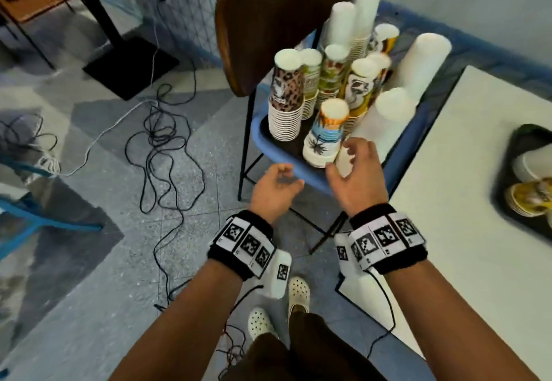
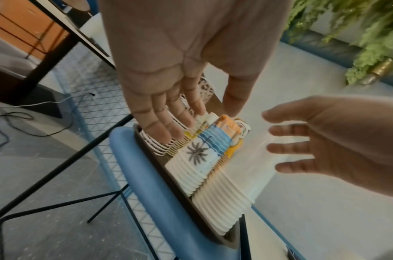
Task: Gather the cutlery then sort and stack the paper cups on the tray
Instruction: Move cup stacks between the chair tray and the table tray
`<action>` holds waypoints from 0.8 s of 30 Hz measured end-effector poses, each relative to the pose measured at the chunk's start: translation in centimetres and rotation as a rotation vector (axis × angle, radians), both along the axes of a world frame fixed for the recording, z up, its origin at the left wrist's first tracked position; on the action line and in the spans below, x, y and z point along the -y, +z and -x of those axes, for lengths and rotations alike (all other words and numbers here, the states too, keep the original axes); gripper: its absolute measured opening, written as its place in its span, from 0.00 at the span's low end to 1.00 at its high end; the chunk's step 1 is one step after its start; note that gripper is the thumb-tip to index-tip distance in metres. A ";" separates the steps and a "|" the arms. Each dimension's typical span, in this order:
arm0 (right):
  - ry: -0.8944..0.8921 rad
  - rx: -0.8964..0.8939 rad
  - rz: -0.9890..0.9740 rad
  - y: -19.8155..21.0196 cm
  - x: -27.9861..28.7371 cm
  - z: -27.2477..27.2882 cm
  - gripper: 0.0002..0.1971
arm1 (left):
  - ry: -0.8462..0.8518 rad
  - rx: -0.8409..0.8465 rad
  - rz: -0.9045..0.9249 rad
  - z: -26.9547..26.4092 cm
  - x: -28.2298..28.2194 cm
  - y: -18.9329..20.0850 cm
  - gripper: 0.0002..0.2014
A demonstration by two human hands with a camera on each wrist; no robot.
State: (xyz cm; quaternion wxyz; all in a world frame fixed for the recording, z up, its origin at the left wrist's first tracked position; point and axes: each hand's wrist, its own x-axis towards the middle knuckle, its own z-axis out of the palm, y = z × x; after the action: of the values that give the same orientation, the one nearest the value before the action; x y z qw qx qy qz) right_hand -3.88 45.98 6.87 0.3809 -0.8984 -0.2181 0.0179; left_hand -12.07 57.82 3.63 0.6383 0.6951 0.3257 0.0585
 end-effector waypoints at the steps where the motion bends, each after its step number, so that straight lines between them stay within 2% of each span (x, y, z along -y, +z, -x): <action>1: -0.068 0.010 -0.045 0.1 0.9 -0.6 0.23 | -0.003 0.002 -0.011 -1.1 0.2 0.2 0.19; 4: -0.232 -0.025 -0.105 -0.3 3.1 -2.9 0.30 | -0.028 -0.010 -0.077 -4.4 0.8 0.5 0.26; 7: -0.291 -0.139 -0.080 -1.7 4.5 -5.4 0.39 | -0.029 -0.006 -0.110 -6.8 1.3 0.3 0.31; 14: -0.209 -0.446 -0.129 -5.4 5.0 -9.8 0.51 | 0.064 -0.060 -0.133 -11.5 1.4 -3.1 0.48; 24: -0.115 -0.547 -0.131 -7.0 5.2 -11.6 0.51 | -0.001 -0.018 -0.139 -14.1 0.1 -5.7 0.48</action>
State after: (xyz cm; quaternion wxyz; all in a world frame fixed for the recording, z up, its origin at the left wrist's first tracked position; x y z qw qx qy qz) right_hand 7.72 40.76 -0.12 0.4830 -0.8447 -0.0568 0.2236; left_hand 2.03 57.69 -2.05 0.5857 0.7383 0.3262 0.0746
